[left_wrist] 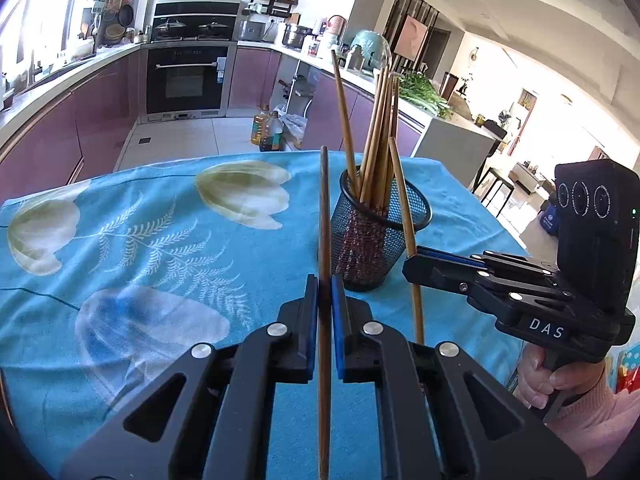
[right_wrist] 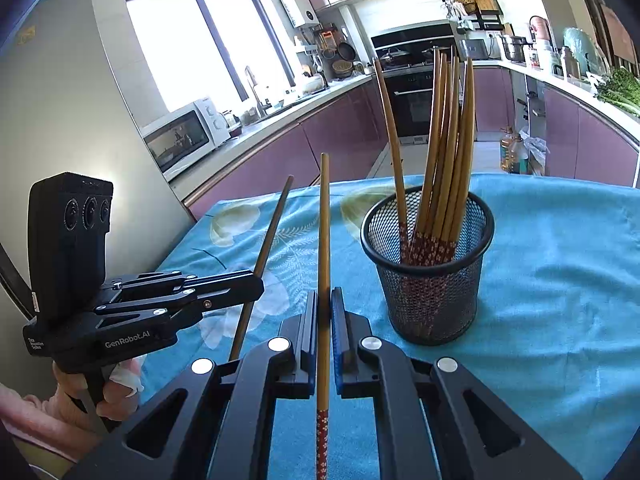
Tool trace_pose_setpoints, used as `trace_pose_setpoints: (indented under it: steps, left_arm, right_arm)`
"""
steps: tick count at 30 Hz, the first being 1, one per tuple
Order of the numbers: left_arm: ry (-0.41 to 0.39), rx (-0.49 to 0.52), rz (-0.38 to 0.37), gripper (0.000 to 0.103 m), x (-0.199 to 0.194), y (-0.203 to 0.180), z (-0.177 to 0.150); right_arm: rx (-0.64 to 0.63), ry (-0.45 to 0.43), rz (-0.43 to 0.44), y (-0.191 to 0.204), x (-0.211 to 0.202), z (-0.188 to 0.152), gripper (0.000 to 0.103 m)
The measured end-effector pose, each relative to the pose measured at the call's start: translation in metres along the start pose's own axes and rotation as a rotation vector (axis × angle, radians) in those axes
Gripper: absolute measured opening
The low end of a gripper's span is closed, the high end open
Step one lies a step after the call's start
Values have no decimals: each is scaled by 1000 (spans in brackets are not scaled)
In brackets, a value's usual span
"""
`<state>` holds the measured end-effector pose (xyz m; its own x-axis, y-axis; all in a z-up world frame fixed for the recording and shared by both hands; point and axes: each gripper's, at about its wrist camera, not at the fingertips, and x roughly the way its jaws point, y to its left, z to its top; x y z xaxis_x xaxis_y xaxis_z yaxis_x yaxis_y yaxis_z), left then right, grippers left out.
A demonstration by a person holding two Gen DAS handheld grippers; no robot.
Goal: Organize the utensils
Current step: 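Lift the chopstick upright with the right gripper beside the mesh cup, then move the upright chopstick over the mesh cup with the right gripper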
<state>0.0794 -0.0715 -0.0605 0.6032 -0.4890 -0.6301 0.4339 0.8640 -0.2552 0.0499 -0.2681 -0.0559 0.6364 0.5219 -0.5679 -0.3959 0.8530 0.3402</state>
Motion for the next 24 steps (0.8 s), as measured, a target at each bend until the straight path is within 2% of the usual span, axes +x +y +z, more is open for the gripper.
trace_pose_setpoints:
  steps: [24]
  left_arm:
    - [-37, 17, -51, 8, -14, -4, 9]
  right_arm:
    - [-9, -57, -4, -1, -17, 6, 6]
